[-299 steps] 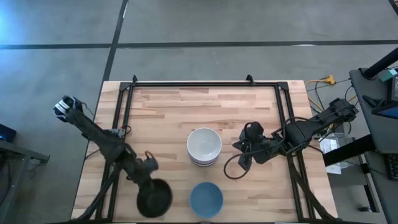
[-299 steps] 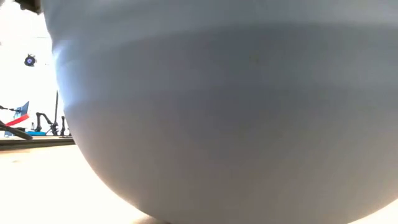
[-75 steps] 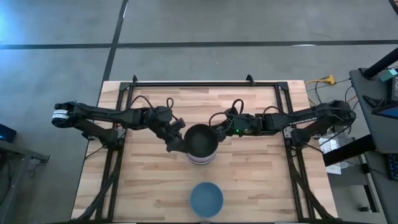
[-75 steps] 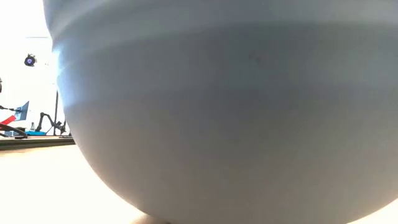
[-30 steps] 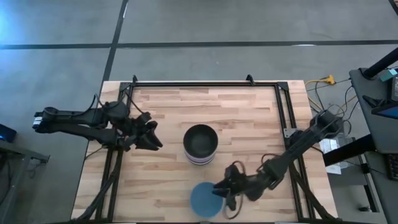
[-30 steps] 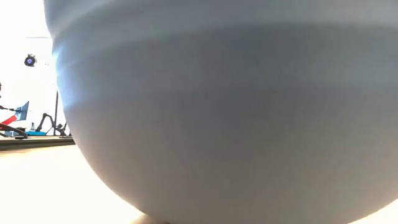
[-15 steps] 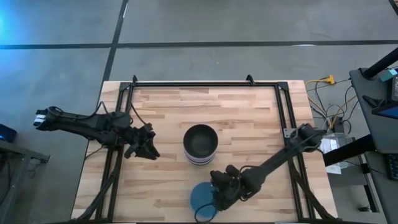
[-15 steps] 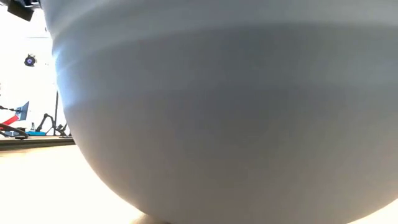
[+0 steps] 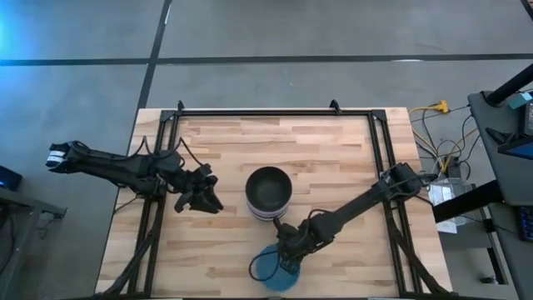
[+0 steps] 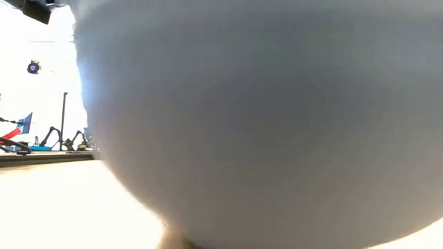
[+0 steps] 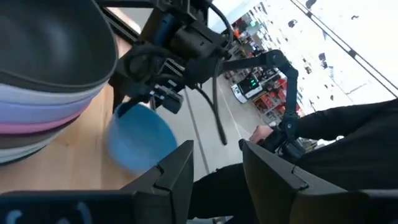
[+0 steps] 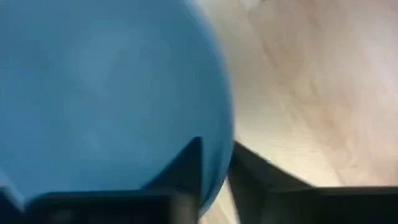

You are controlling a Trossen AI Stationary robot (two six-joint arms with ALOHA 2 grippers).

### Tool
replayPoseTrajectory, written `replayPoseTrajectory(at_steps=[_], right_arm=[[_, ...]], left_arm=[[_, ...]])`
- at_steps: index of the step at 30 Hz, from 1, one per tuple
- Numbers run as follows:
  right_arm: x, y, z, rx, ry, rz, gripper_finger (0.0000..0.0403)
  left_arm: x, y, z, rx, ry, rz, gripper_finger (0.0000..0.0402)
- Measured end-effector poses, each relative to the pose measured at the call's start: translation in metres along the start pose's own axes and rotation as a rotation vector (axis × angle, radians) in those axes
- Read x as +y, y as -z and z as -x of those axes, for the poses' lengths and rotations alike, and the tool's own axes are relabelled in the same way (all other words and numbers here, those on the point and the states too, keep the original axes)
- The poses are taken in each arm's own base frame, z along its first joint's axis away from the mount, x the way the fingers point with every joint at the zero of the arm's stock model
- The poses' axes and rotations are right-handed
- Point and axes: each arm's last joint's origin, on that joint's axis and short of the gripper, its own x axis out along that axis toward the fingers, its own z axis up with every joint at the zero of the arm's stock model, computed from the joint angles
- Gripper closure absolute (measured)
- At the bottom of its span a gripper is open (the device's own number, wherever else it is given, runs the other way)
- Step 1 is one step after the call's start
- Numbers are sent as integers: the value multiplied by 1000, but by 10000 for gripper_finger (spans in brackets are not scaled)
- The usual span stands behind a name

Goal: Nest bowls inside each other
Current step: Stack the blue bowl into the black bowl

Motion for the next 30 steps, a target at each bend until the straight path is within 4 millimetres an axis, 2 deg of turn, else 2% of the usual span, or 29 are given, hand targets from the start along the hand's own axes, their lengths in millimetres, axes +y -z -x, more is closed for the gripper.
replayPoseTrajectory(at_steps=[1,5,9,15,20,23,30], right_arm=[[-2,-1,1,7,5,8,376],[-4,-2,24,-9,0,31,391],[-6,-2,65,-113,-3,69,393],[-12,-3,141,-343,-97,131,394],[-27,-15,189,-558,-159,69,394],[-37,-27,208,-653,-194,25,394],[-61,-67,231,-835,-217,-10,394]], left_arm=[[0,0,-1,-2,3,2,279],[-1,-3,-3,-19,23,11,279],[-5,-4,-1,-31,37,0,279],[-6,-5,1,-37,43,-12,279],[-5,-5,0,-33,38,-10,279],[-5,-4,0,-32,35,-16,279],[-6,-5,1,-42,40,-32,279]])
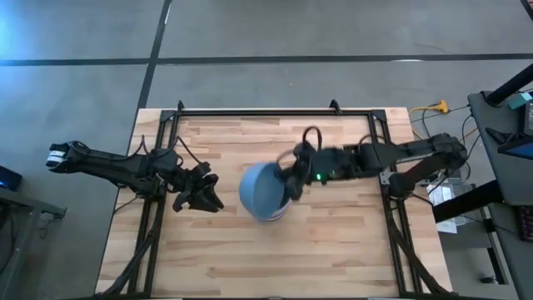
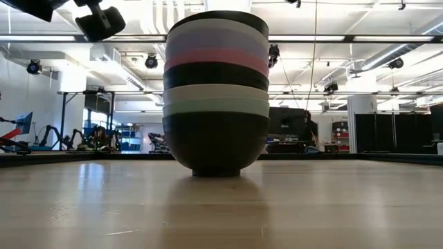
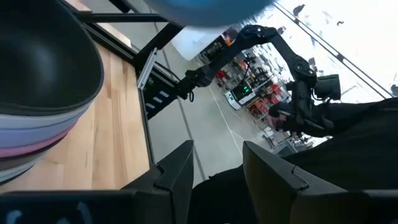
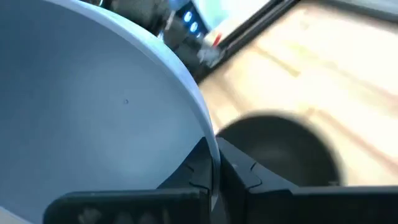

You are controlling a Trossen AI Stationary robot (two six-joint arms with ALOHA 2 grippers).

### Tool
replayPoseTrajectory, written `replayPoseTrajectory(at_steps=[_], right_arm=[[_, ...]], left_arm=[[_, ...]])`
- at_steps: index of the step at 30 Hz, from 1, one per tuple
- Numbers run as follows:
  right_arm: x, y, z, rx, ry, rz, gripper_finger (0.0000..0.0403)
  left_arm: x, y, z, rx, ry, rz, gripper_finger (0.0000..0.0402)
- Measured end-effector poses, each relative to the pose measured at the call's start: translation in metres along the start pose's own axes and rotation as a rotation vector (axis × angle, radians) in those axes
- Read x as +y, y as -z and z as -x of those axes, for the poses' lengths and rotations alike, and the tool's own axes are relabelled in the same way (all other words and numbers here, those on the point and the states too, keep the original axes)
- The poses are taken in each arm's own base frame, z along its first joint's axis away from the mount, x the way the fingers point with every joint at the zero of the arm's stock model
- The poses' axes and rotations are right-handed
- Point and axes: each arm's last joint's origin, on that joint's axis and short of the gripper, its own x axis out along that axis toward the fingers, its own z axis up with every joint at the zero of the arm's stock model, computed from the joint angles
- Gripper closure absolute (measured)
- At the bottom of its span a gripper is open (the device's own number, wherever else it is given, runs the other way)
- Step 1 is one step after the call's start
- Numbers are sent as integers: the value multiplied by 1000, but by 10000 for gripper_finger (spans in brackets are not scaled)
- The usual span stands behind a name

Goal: Nest bowls inside each other
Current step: Stack the blue bowl into the black bowl

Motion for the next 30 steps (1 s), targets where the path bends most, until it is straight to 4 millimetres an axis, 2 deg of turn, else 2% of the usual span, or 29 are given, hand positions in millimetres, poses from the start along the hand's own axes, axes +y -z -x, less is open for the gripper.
replayPoseTrajectory(at_steps=[7,15,23,30], right_arm=[[-28,-34,-3,-41,79,-114,394],[-60,-48,-12,226,169,-289,394],[-60,-61,-35,475,239,-306,394],[-59,-62,-59,705,322,-252,394]], left_arm=[[-7,-1,7,-27,28,-11,279],[-10,-2,10,-38,41,-4,279],[-6,-1,6,-23,24,1,279],[-1,0,1,-4,3,16,279]])
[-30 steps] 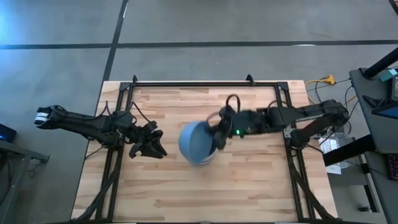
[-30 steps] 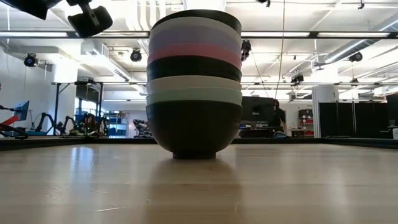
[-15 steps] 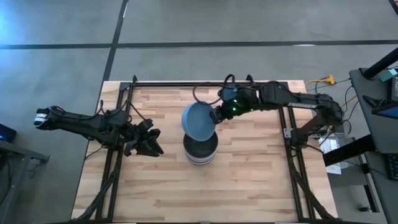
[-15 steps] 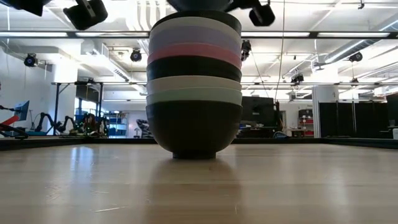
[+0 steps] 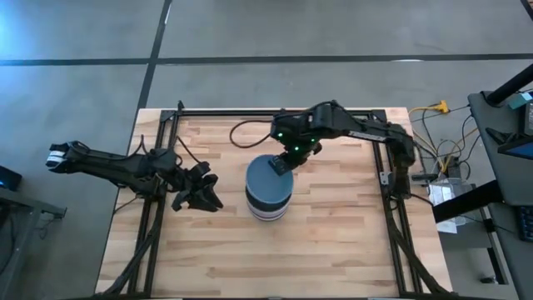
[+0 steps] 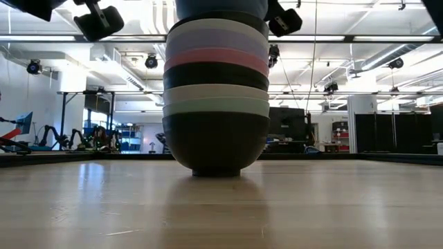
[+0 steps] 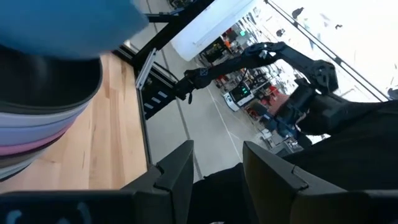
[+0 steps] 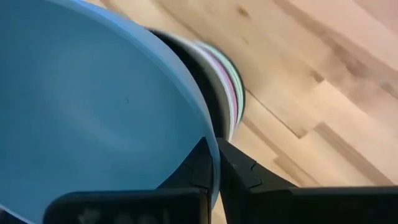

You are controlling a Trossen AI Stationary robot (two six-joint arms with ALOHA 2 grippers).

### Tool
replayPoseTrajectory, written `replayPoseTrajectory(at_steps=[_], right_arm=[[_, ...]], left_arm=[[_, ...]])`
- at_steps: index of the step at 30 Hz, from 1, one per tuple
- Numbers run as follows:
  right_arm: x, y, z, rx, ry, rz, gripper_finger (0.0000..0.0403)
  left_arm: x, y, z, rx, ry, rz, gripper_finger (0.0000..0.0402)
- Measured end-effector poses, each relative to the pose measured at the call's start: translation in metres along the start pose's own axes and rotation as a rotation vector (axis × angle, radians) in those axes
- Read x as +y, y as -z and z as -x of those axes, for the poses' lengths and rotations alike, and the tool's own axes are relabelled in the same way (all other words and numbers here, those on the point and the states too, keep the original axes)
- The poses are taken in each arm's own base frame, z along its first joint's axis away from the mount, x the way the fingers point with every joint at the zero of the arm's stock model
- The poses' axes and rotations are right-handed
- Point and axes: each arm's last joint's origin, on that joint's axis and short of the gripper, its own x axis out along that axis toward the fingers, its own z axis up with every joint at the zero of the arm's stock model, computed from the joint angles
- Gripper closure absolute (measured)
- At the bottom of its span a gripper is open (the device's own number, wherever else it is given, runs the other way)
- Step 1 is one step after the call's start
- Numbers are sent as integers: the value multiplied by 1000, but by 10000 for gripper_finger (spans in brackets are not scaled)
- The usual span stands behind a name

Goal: Nest bowls inside each other
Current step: Stack the blue bowl into the black bowl

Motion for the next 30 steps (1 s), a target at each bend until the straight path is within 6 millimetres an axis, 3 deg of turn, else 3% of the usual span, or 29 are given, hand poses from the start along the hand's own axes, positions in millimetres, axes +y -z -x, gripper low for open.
replayPoseTrajectory(at_steps=[18,25,30], right_arm=[[15,-17,-49,184,77,59,394],[15,-18,-52,200,69,100,393],[16,-16,-47,179,72,131,364]], left_arm=[[3,1,-3,10,-12,16,279],[3,1,-3,10,-12,16,279],[3,1,-3,11,-13,17,279]])
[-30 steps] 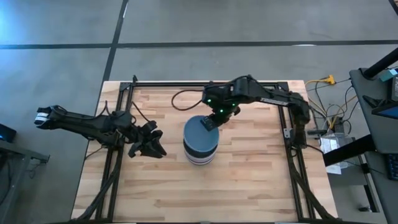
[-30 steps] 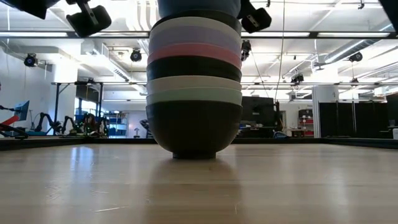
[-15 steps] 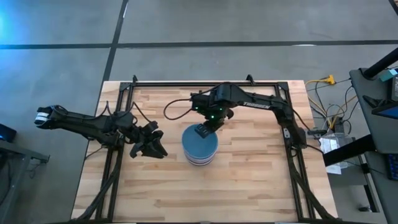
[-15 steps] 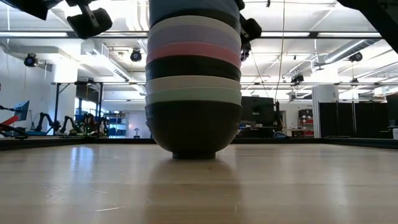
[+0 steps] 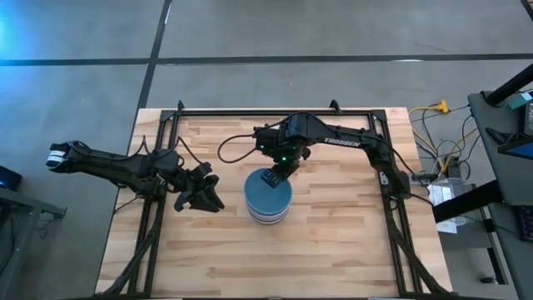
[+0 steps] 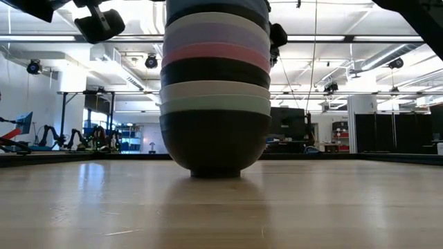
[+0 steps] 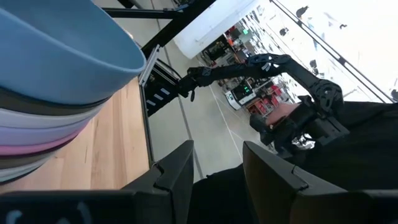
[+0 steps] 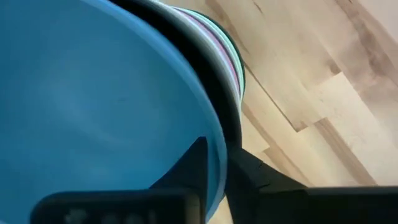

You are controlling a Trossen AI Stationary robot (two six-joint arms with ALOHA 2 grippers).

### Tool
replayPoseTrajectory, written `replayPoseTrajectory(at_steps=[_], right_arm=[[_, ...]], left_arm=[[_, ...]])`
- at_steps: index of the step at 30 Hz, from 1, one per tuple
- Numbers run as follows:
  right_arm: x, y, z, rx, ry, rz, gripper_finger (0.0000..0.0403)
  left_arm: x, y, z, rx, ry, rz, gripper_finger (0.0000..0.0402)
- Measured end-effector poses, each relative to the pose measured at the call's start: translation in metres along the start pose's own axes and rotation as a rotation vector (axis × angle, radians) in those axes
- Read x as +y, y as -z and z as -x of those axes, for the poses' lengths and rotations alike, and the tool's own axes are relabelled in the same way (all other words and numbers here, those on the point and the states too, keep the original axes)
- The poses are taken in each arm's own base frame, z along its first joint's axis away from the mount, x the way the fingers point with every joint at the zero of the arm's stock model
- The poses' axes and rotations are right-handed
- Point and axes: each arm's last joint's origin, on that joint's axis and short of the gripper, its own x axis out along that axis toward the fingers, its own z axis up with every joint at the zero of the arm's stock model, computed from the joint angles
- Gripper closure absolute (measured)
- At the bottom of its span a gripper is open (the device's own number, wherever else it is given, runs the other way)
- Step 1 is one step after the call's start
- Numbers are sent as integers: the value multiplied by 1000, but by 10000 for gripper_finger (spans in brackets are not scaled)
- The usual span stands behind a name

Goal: Nest bowls inside each other
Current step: Stack the blue bowl into the black bowl, then return to Home Position

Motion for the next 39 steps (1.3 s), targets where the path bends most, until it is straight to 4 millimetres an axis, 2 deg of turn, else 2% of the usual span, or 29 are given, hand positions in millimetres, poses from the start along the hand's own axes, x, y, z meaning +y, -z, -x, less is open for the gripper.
replayPoseTrajectory(at_steps=[11,15,19,25,28,33,39], right_arm=[[1,4,8,-18,-11,12,266],[0,8,15,-38,-15,20,247],[1,20,36,-113,-10,42,240],[6,49,73,-334,59,94,239],[13,57,79,-415,43,124,243],[27,61,65,-445,5,201,274],[38,80,47,-444,36,285,326]], left_arm=[[-2,-2,0,-18,15,-10,279],[-5,-7,-1,-110,15,-36,279],[-10,-17,-4,-246,41,-80,279],[-8,-33,-25,-263,20,-109,279],[-1,-37,-41,-235,-13,-96,279],[6,-45,-63,-190,-3,-88,279],[0,-57,-73,-207,14,-111,279]])
